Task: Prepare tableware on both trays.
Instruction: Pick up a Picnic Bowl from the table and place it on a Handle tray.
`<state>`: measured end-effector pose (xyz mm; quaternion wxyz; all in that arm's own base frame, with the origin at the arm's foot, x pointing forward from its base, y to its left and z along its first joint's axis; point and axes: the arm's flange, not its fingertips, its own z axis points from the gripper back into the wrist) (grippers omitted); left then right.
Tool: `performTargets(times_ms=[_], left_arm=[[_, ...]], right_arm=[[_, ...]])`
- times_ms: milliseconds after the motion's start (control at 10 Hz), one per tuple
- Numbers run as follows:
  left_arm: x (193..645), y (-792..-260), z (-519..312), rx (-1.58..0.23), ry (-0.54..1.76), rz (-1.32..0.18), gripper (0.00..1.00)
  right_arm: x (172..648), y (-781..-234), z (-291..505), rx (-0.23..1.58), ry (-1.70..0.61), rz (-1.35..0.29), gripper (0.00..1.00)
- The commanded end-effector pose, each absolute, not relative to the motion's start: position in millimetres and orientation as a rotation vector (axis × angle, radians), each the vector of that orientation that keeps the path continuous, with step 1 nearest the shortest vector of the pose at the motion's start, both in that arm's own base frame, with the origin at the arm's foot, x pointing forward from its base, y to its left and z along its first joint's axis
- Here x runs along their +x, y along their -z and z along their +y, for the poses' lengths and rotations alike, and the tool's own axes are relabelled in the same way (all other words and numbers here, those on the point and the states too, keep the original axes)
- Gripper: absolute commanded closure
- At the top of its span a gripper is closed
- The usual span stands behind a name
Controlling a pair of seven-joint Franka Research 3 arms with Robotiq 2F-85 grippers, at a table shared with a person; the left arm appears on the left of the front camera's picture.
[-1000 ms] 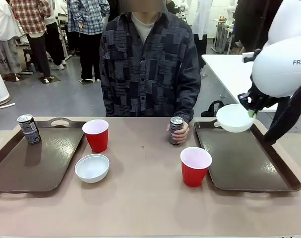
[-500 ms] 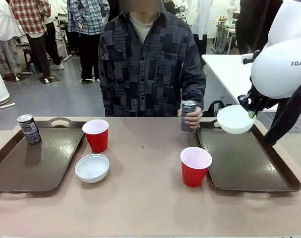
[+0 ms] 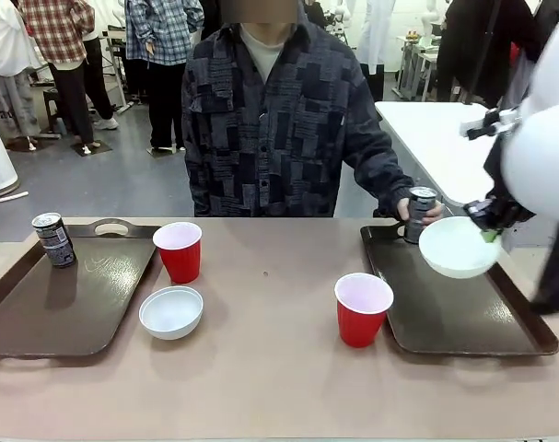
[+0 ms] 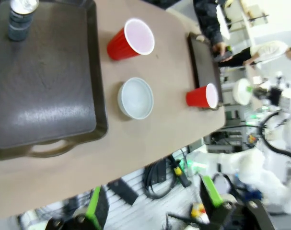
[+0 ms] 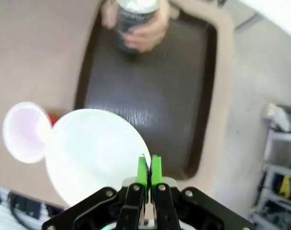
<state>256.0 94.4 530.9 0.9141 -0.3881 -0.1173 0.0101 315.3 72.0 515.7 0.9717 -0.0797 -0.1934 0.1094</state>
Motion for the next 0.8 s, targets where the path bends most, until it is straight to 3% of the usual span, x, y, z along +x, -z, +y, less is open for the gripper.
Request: performTargets(times_ms=[0,700], left_arm=[[256,-533,93,-0.817,-0.035,-0.241,0.00],[256,-533,93,-0.817,-0.035,-0.241,0.00]], right_arm=[[257,-544,51,-0.152,-0.205,-0.456,0.96],[282,-529,56,-0.131,-0.199,-0.346,0.96]])
